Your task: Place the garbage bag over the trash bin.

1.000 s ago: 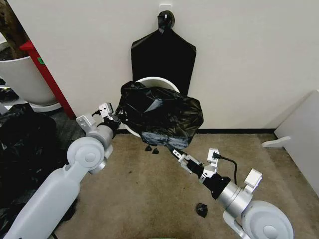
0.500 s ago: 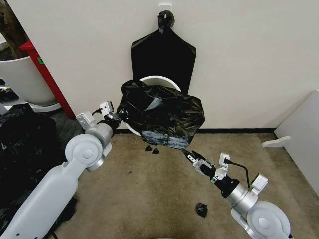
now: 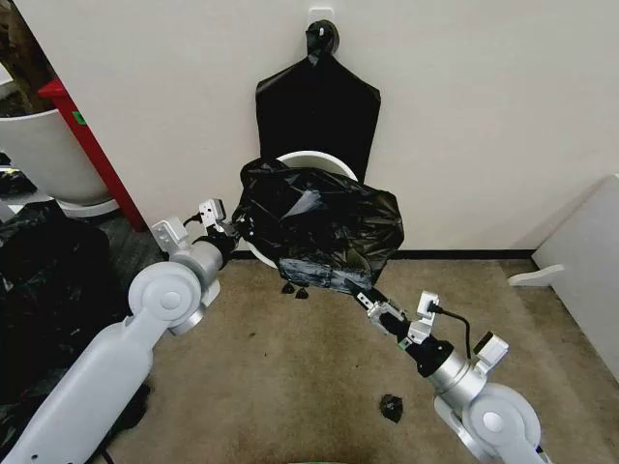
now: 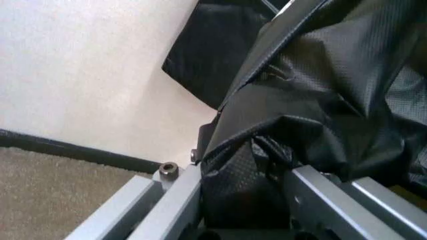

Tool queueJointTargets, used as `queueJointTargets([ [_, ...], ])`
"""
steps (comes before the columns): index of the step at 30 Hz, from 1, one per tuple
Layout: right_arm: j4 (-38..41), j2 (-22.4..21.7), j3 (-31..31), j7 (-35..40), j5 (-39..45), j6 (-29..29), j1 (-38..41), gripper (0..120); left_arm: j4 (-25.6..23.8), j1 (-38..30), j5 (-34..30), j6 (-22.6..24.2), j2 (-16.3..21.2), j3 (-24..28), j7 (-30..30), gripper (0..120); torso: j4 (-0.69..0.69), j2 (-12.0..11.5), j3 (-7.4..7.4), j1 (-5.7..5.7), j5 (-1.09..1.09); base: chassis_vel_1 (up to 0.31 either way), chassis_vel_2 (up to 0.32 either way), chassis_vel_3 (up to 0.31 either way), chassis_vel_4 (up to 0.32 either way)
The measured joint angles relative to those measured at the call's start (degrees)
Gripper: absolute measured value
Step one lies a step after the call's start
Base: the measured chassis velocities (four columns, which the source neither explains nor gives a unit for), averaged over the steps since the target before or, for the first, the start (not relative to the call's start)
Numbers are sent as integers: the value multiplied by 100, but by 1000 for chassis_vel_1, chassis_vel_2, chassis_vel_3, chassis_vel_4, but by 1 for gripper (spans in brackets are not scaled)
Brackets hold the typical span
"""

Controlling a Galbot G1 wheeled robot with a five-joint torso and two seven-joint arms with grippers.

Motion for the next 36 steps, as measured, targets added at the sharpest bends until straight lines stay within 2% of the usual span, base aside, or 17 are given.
queueJointTargets([
  [3,2,-12,-13,53,3,2,20,88,-12,1,0,0,-2,-1,-2,1,0,0,0,0,0,0,0,0,0],
  [7,31,-46,-63,168,-155,2,-2,67,-43,-13,2,0,-20,-1,-37,1,-1,0,0,0,0,0,0,0,0],
  [9,31,-48,-68,177,-180,1,-7,66,-47,-13,2,0,-20,-1,-37,1,0,0,0,0,0,0,0,0,0],
  [13,28,-63,-125,297,-415,39,-72,46,-87,18,16,-2,-20,-1,-36,1,0,0,0,0,0,0,0,0,0],
  [15,28,-65,-125,305,-421,43,-76,44,-93,27,19,-2,-19,-1,-34,1,0,0,0,0,0,0,0,0,0],
  [18,45,-79,-109,363,-423,71,-92,29,-131,83,52,-5,-24,-2,-8,1,0,0,0,0,0,0,0,0,0],
  [21,115,-80,-104,376,-412,82,-133,18,-136,130,136,-10,-36,-1,24,1,0,0,0,0,0,0,0,0,0],
  [23,133,-79,-104,376,-413,83,-145,15,-136,138,154,-12,-37,0,28,1,0,0,0,0,0,0,0,0,0],
  [26,218,-92,-141,329,-467,62,-236,1,-136,151,193,-18,-38,2,31,1,0,0,0,0,0,0,0,0,0],
  [36,14,-168,-352,73,-998,-125,-352,0,-214,186,160,-29,-73,8,3,1,-1,0,0,0,0,0,0,0,0],
])
